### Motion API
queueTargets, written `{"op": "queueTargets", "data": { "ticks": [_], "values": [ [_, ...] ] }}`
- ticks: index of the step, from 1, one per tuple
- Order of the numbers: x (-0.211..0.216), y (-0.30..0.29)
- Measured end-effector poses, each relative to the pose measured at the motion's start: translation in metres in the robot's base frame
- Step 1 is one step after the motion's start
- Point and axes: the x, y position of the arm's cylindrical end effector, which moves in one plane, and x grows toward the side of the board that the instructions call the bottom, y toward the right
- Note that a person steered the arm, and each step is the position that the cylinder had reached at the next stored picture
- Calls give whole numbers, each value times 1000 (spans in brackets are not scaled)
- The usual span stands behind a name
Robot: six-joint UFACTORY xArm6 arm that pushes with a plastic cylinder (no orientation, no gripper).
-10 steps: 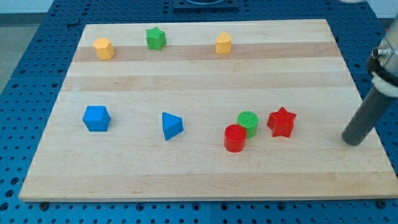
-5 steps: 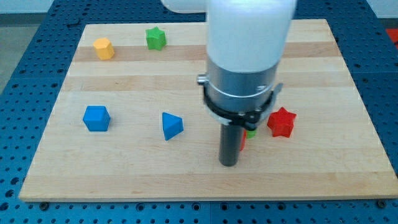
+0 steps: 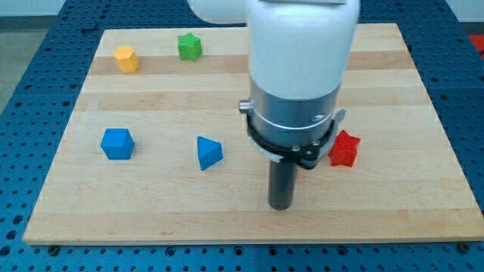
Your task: Push the red circle slightly up
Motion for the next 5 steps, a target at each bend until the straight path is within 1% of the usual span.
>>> {"op": "queueTargets", "data": {
  "ticks": [2,5],
  "values": [
    [-29,7],
    [-40,2]
  ]
}}
